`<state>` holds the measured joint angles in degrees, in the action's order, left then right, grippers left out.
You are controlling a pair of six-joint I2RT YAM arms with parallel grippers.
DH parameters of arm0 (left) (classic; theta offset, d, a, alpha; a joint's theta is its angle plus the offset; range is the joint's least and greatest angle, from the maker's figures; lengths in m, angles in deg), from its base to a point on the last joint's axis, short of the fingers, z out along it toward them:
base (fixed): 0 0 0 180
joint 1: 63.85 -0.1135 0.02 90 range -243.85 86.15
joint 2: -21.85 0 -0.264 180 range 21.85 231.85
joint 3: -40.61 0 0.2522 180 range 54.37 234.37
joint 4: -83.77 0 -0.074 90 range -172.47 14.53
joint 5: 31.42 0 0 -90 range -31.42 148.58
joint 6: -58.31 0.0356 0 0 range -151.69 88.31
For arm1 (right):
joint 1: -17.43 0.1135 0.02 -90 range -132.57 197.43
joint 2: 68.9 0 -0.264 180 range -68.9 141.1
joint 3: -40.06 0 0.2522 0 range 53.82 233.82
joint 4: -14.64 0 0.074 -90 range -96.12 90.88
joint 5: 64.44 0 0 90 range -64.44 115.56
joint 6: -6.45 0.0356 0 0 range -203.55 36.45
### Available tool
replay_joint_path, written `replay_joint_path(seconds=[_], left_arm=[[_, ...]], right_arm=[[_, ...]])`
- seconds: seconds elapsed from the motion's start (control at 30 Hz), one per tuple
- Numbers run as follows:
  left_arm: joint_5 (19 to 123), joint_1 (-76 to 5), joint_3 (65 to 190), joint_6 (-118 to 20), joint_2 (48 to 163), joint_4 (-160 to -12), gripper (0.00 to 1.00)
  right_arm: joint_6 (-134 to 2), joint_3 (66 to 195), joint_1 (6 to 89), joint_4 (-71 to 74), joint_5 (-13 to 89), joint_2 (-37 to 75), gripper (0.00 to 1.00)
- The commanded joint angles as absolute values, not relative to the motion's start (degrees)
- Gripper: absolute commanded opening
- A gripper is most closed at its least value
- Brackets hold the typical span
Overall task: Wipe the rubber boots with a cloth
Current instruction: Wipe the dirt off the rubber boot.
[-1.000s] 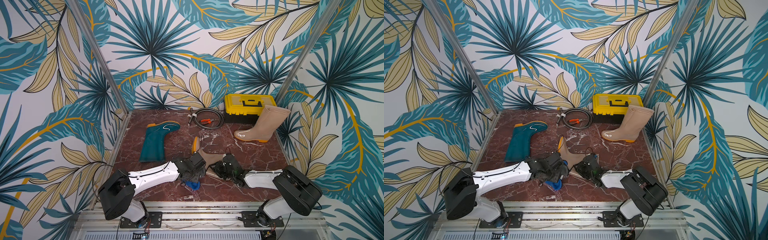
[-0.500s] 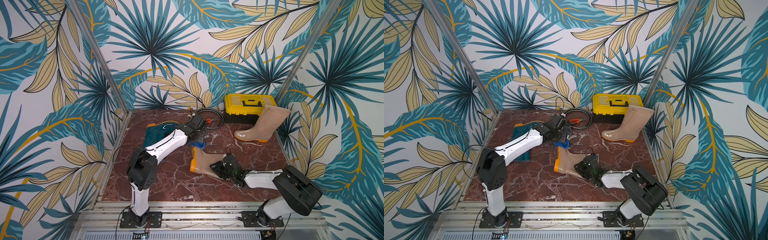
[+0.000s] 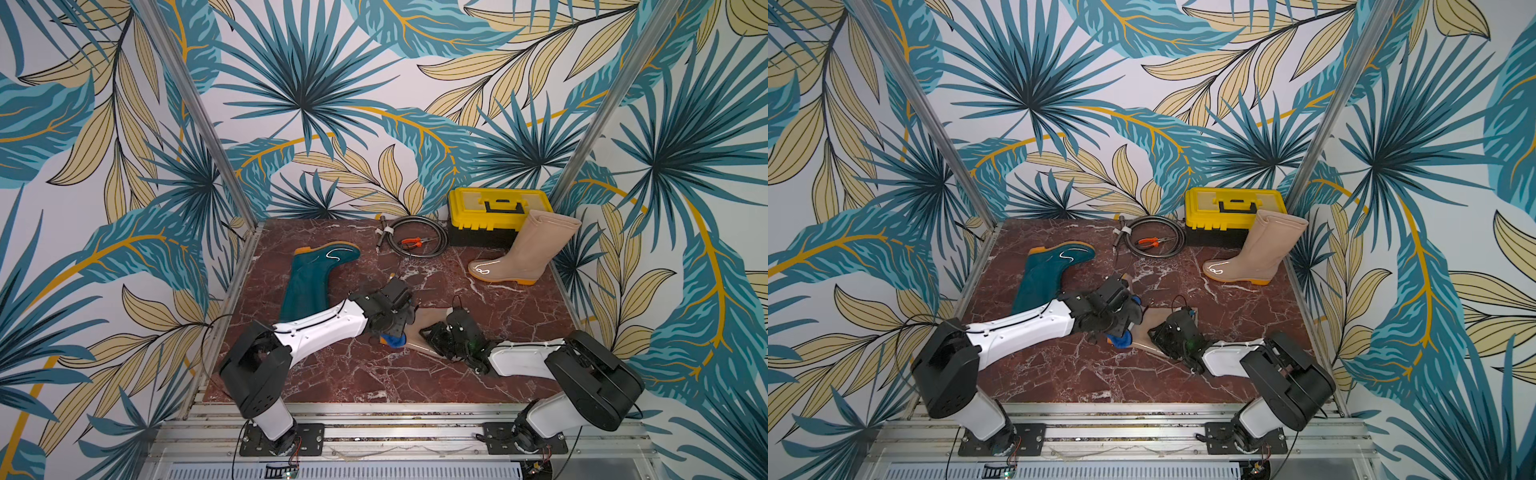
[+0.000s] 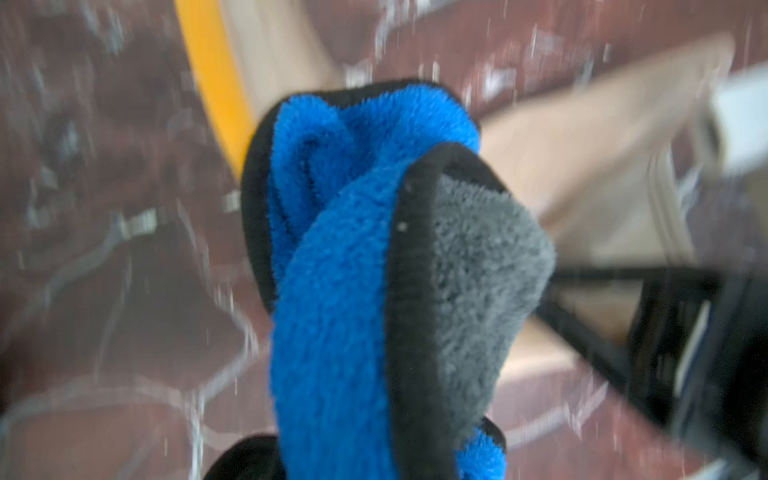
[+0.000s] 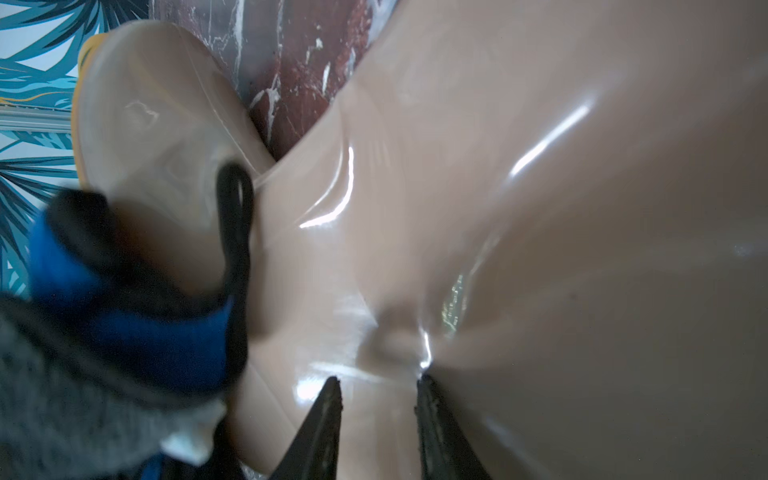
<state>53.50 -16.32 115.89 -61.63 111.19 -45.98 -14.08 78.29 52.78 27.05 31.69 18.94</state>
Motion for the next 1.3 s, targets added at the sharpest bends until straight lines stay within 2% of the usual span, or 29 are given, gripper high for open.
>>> replay_joint_path(seconds=[0.0, 0.1, 0.23, 0.5, 0.67, 1.07, 1.27], left_arm=[[53.08, -16.39, 109.68, -67.82, 105.01, -42.51, 0.00], [51.43, -16.42, 107.42, -68.43, 100.66, -42.40, 0.00], [49.99, -16.48, 113.15, -66.66, 100.57, -42.56, 0.00], [53.39, -11.15, 131.01, -64.30, 118.94, -42.91, 0.00], [52.84, -10.90, 132.60, -63.95, 124.89, -43.87, 0.00], [52.60, -25.83, 123.94, -60.18, 112.91, -43.79, 0.00], [52.86, -28.31, 122.89, -59.73, 109.75, -43.80, 0.00]], right_arm=[[-13.49, 75.17, 52.59, 14.07, 31.24, 25.08, 0.33], [-13.41, 75.26, 52.47, 13.42, 31.14, 24.41, 0.33], [-13.68, 75.44, 52.39, 11.36, 30.57, 22.90, 0.33], [-13.69, 75.09, 52.41, 8.98, 29.63, 20.64, 0.33], [-14.29, 74.07, 51.52, 7.79, 29.24, 18.54, 0.33], [-14.47, 72.10, 49.59, 9.49, 29.81, 18.29, 0.34], [-14.12, 72.19, 49.51, 7.20, 29.30, 16.04, 0.34]])
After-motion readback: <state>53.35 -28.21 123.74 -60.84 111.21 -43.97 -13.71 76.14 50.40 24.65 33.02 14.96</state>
